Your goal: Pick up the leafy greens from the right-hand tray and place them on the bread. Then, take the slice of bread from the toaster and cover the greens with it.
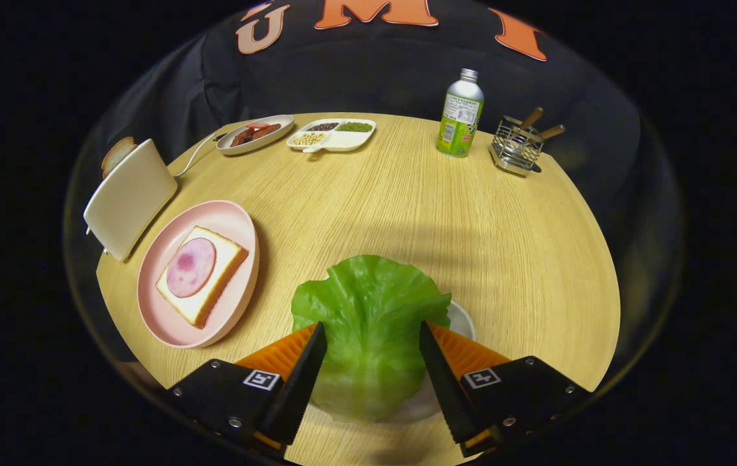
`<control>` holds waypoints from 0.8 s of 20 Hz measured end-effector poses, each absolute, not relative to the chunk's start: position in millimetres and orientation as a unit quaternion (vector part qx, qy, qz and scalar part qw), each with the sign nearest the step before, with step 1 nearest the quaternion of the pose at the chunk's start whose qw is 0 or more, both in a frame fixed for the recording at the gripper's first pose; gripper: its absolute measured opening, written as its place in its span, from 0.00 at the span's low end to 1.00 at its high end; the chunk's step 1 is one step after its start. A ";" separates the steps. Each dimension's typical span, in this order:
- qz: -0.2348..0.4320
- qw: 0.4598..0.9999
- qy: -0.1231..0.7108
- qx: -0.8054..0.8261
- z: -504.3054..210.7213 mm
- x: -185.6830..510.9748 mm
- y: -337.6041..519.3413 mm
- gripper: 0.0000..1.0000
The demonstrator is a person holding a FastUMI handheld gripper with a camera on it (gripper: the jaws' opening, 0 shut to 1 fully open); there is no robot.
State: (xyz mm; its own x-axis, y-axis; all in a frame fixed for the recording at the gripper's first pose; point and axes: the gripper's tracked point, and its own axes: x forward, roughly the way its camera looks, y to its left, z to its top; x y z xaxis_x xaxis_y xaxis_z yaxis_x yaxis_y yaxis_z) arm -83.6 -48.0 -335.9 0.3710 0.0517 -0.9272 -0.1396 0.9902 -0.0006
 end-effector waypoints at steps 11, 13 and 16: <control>0.066 0.823 0.562 -0.047 -342.8 -83.0 -44.5 0.39; 0.063 0.825 0.560 -0.037 -342.1 -82.4 -44.0 0.19; 0.054 0.828 0.558 -0.022 -339.4 -82.3 -45.6 0.03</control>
